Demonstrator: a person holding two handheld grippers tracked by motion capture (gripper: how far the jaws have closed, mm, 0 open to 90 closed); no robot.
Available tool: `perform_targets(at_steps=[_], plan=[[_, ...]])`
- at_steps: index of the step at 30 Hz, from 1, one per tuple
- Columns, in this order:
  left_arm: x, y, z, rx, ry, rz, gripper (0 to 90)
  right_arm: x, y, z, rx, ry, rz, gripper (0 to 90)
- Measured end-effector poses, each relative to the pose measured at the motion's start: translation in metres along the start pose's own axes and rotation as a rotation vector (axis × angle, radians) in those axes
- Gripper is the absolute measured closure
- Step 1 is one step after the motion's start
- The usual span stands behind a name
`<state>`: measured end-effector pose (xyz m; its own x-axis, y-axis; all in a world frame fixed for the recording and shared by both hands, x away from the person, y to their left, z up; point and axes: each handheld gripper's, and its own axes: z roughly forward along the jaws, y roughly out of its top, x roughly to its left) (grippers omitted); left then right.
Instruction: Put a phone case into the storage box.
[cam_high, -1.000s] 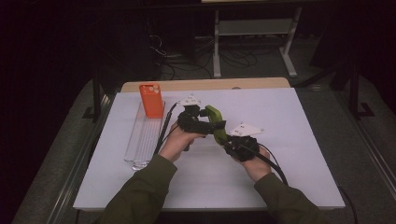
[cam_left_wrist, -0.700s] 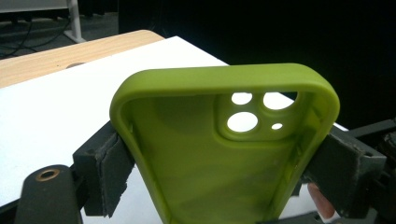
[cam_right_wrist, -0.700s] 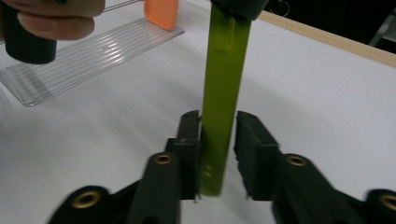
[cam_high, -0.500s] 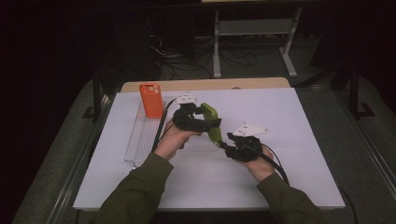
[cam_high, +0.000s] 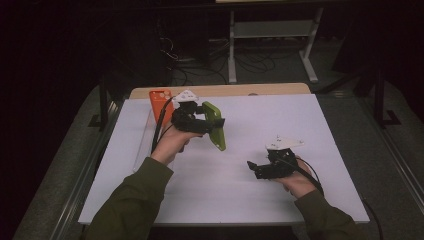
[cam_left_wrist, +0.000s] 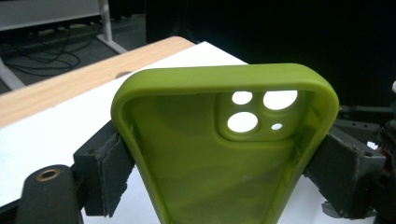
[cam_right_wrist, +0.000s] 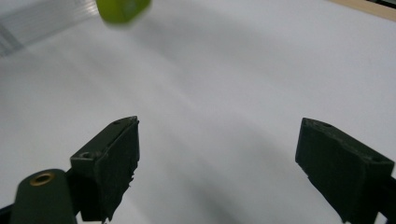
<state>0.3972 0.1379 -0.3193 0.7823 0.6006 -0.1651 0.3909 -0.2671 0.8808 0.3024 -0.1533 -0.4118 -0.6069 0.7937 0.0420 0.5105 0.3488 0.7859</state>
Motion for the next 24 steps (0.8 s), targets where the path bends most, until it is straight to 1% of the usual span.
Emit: perform_targets(at_steps=[6, 9, 10, 12, 16, 20, 22, 23, 24], plan=[[0.008, 0.012, -0.017, -0.007, 0.036, 0.012, 15.5, -0.005, -0.013, -0.005, 0.015, 0.003, -0.029, 6.3], [0.012, 0.018, -0.025, -0.012, 0.062, 0.016, 15.5, -0.007, -0.018, -0.008, 0.019, 0.015, -0.018, 4.0], [0.015, 0.020, -0.028, -0.015, 0.073, 0.012, 15.5, -0.007, -0.020, -0.009, 0.018, 0.019, -0.020, 2.4], [0.019, 0.024, -0.034, -0.016, 0.093, 0.020, 15.5, -0.009, -0.024, -0.011, 0.013, 0.032, -0.022, 1.7], [0.028, 0.030, -0.046, -0.032, 0.130, 0.011, 15.5, -0.011, -0.035, -0.014, 0.001, 0.039, -0.026, 1.1], [0.038, 0.033, -0.058, -0.042, 0.171, -0.002, 15.5, -0.011, -0.038, -0.014, -0.008, 0.047, -0.036, 1.1], [0.044, 0.033, -0.064, -0.041, 0.202, -0.007, 15.5, -0.011, -0.039, -0.012, -0.003, 0.047, -0.050, 1.1], [0.047, 0.032, -0.066, -0.037, 0.213, -0.005, 15.5, -0.010, -0.040, -0.012, 0.007, 0.048, -0.049, 1.1], [0.050, 0.032, -0.067, -0.037, 0.225, -0.011, 15.5, -0.009, -0.040, -0.011, 0.007, 0.049, -0.042, 1.1]])
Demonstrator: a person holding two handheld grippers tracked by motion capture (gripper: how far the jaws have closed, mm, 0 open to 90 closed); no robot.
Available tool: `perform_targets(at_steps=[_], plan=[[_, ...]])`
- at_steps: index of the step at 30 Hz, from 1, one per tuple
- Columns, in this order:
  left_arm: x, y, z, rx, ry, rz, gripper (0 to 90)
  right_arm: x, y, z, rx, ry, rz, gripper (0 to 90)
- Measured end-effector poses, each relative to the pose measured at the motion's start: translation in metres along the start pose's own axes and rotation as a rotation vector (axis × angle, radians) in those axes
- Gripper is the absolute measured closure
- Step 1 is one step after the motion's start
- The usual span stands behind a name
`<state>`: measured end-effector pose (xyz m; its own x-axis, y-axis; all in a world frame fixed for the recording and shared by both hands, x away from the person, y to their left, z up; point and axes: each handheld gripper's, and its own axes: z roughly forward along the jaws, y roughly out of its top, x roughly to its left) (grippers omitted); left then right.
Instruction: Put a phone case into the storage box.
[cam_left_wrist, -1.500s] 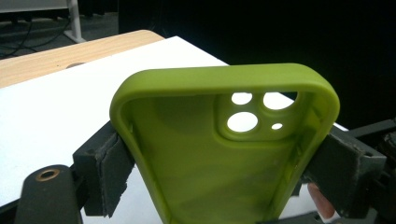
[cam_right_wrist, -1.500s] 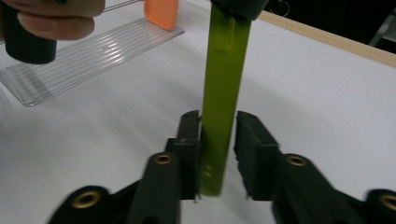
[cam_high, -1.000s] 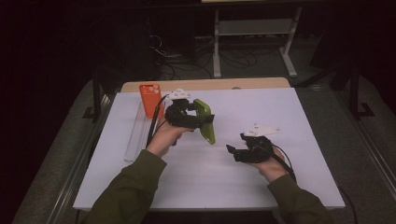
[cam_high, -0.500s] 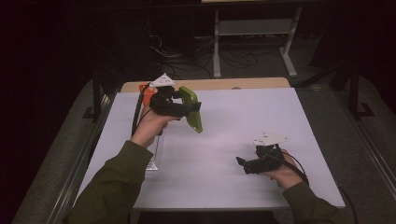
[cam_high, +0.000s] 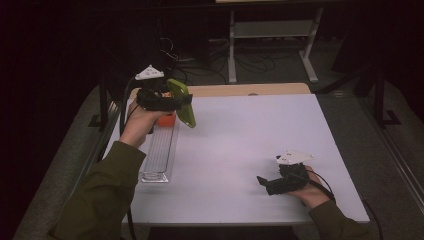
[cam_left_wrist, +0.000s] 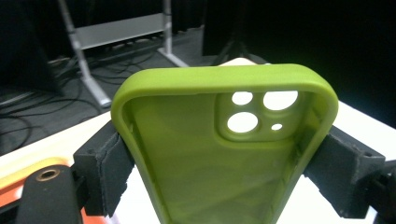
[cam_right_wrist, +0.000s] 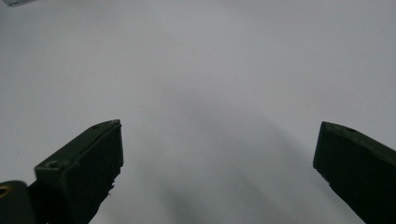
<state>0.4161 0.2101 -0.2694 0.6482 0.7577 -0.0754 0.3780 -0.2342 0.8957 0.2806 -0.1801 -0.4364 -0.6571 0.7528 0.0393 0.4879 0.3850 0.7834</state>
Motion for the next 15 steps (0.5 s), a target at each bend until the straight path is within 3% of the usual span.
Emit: perform_targets(at_steps=[2, 10, 15], plan=[[0.006, -0.001, -0.001, 0.005, 0.028, -0.002, 15.5, -0.001, 0.000, 0.000, 0.005, -0.004, -0.012, 1.1], [0.030, -0.009, -0.002, 0.013, 0.202, -0.035, 15.5, -0.001, 0.000, 0.001, 0.005, -0.012, -0.014, 1.1], [0.044, -0.015, 0.001, 0.036, 0.299, -0.094, 15.5, -0.002, 0.000, 0.000, 0.004, -0.021, -0.007, 1.1]])
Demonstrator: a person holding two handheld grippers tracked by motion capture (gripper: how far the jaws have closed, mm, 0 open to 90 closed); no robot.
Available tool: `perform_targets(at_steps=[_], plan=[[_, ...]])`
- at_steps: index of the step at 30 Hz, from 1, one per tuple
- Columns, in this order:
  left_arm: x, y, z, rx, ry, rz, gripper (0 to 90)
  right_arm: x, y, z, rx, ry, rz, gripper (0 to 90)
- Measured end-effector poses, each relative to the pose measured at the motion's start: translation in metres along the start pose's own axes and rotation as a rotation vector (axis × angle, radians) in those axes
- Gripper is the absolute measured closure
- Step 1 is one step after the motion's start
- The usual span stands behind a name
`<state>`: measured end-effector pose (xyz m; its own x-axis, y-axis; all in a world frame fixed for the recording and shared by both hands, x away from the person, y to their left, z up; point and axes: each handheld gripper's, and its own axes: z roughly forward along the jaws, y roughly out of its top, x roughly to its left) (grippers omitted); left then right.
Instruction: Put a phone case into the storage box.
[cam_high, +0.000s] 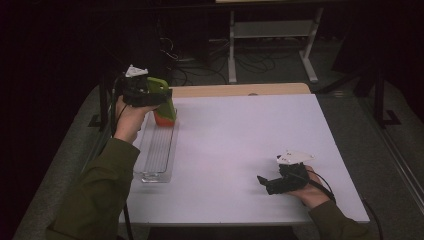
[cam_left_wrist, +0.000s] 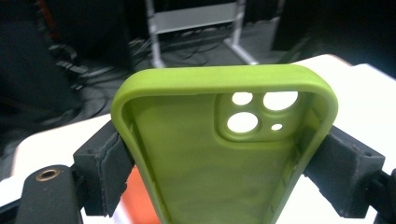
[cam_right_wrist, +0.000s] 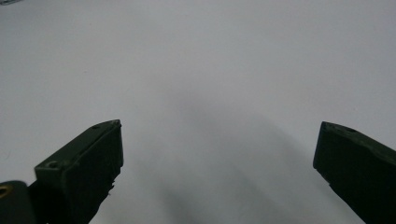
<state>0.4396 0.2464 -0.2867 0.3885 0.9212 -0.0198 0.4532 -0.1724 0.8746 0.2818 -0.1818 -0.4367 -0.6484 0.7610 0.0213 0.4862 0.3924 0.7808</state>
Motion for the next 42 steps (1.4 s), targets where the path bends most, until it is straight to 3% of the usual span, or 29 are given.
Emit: perform_targets(at_steps=[5, 10, 14, 18, 27, 33, 42], plan=[[0.008, -0.010, 0.011, 0.037, 0.072, -0.038, 15.4, 0.000, 0.000, 0.000, -0.009, -0.002, 0.012, 1.1], [0.011, -0.022, 0.025, 0.080, 0.106, -0.069, 15.3, -0.001, 0.001, -0.001, -0.013, -0.006, 0.018, 1.1], [0.010, -0.032, 0.037, 0.109, 0.143, -0.071, 15.2, -0.002, 0.001, -0.001, -0.016, -0.012, 0.019, 1.1], [0.010, -0.040, 0.047, 0.116, 0.179, -0.086, 15.1, -0.002, 0.001, -0.002, -0.019, -0.013, 0.015, 1.1], [0.010, -0.052, 0.063, 0.168, 0.197, -0.067, 14.3, -0.002, 0.001, -0.003, -0.019, -0.014, 0.015, 1.1], [0.010, -0.053, 0.068, 0.152, 0.210, -0.062, 12.4, -0.002, 0.001, -0.003, -0.021, -0.015, 0.014, 1.1], [0.011, -0.052, 0.065, 0.123, 0.181, -0.068, 2.7, -0.003, 0.000, -0.003, -0.022, -0.015, 0.012, 1.1]])
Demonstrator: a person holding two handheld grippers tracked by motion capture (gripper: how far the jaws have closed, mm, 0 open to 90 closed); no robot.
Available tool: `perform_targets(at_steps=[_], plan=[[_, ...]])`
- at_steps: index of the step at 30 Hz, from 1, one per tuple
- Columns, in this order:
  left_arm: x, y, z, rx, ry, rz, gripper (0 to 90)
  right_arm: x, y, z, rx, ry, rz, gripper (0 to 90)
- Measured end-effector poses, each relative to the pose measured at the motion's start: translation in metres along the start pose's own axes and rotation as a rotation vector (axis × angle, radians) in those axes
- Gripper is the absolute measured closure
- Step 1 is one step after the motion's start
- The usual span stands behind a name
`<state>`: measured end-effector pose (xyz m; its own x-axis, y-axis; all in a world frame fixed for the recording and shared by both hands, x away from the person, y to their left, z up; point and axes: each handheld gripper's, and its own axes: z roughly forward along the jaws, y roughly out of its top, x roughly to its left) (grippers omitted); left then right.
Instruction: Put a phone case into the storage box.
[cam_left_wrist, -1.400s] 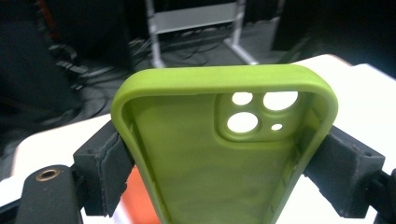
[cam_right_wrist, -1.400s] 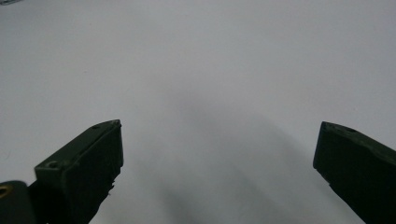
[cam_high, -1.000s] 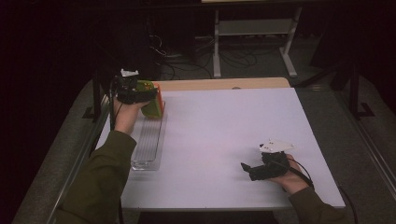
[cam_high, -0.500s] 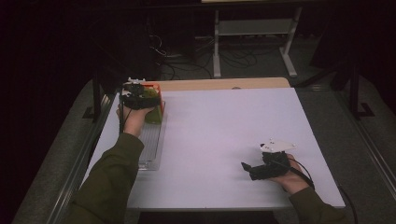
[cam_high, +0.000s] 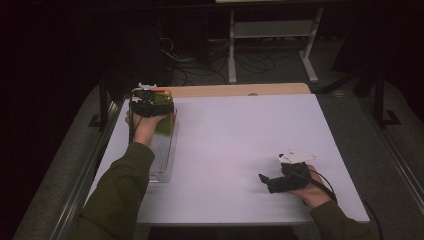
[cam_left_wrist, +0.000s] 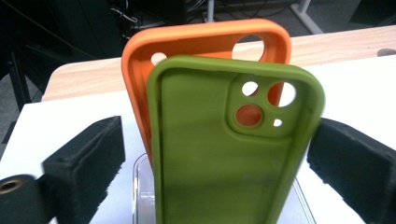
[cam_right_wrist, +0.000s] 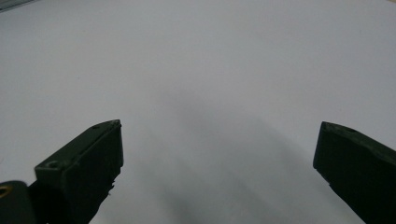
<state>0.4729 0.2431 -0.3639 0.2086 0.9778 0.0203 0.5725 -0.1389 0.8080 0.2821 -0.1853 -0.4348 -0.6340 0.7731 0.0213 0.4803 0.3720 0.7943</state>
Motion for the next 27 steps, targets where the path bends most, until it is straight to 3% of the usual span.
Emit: perform_targets(at_steps=[6, 10, 15, 23, 27], plan=[[0.003, 0.002, -0.012, 0.005, -0.035, 0.025, 2.0, 0.000, 0.000, 0.000, -0.002, 0.000, -0.001, 1.1], [0.005, 0.003, -0.023, 0.012, -0.091, 0.050, 2.0, 0.000, 0.000, 0.000, -0.003, -0.001, -0.002, 1.1], [0.002, 0.003, -0.040, -0.009, -0.189, 0.106, 2.1, 0.000, 0.000, 0.000, 0.000, 0.001, 0.000, 1.1], [-0.009, -0.005, -0.064, -0.031, -0.390, 0.187, 2.1, 0.001, 0.000, 0.000, 0.000, 0.008, -0.001, 1.1], [-0.015, -0.011, -0.075, -0.046, -0.469, 0.231, 2.2, 0.001, 0.000, 0.000, 0.003, 0.013, -0.001, 1.1]])
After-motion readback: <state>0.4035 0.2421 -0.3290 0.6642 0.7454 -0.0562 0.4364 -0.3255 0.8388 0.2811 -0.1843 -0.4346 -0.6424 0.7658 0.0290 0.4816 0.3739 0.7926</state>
